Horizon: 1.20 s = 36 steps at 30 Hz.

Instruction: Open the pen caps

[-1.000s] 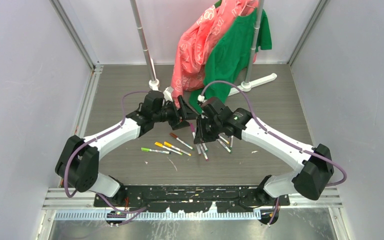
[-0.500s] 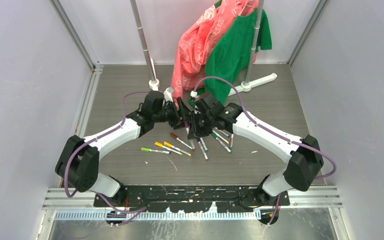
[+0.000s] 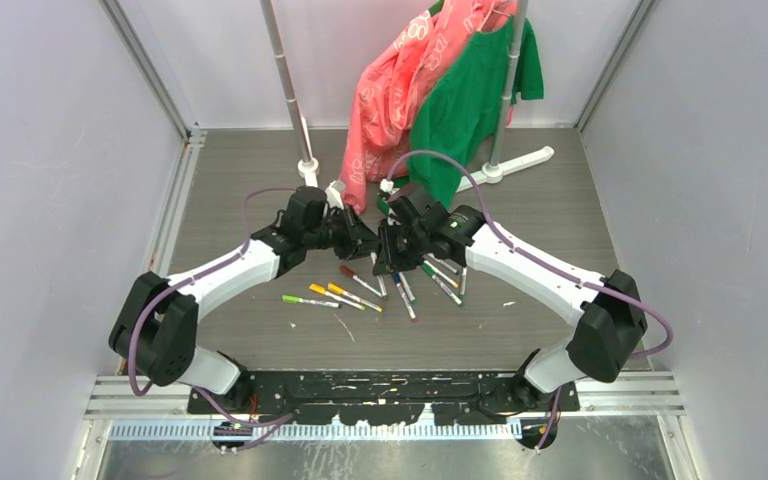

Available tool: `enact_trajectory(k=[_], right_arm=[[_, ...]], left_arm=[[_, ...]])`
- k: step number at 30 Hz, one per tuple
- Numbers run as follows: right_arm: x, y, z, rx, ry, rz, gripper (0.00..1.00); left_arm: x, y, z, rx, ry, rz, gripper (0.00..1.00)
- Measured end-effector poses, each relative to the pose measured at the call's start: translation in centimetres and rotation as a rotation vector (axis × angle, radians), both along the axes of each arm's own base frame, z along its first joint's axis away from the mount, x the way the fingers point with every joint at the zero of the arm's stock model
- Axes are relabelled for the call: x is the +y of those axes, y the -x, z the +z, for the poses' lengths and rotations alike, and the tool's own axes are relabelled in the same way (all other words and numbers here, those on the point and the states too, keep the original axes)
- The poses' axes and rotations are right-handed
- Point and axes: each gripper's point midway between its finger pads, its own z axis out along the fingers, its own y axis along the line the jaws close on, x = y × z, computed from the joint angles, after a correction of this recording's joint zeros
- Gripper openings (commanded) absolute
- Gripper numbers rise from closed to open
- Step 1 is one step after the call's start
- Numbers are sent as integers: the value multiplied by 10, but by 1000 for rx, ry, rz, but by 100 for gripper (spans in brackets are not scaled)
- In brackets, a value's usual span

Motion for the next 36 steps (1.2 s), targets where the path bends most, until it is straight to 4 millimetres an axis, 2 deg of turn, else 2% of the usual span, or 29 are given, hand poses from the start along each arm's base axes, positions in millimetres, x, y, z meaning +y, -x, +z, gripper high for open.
enact_trajectory(k=[4,11,18,22,25,28,34,36], right_arm=[[1,-1,1,-3,-4,0,2],[4,-3,4,-14,-20,-2,20],[6,-4,5,-17,-29,-6,23],[7,-5,5,-15,-32,-11,20],[7,-6,4,-14,-34,-14,2],[8,-6,5,-16,-37,-12,1],[10,-8,2,-22,-48,-12,1],[11,-8,1,-23,-53,-10,1]], left_arm=[[1,0,2,-7,1,4,0],[5,-2,6,-33,-7,18,0],[7,-4,7,-29,-7,34,0],[7,-5,7,-21,-6,47,0],[7,-6,7,-18,-6,54,0],[8,-7,7,-17,-6,59,0],[12,-9,4,-9,-17,72,17],[13,-9,3,-1,-22,76,28]])
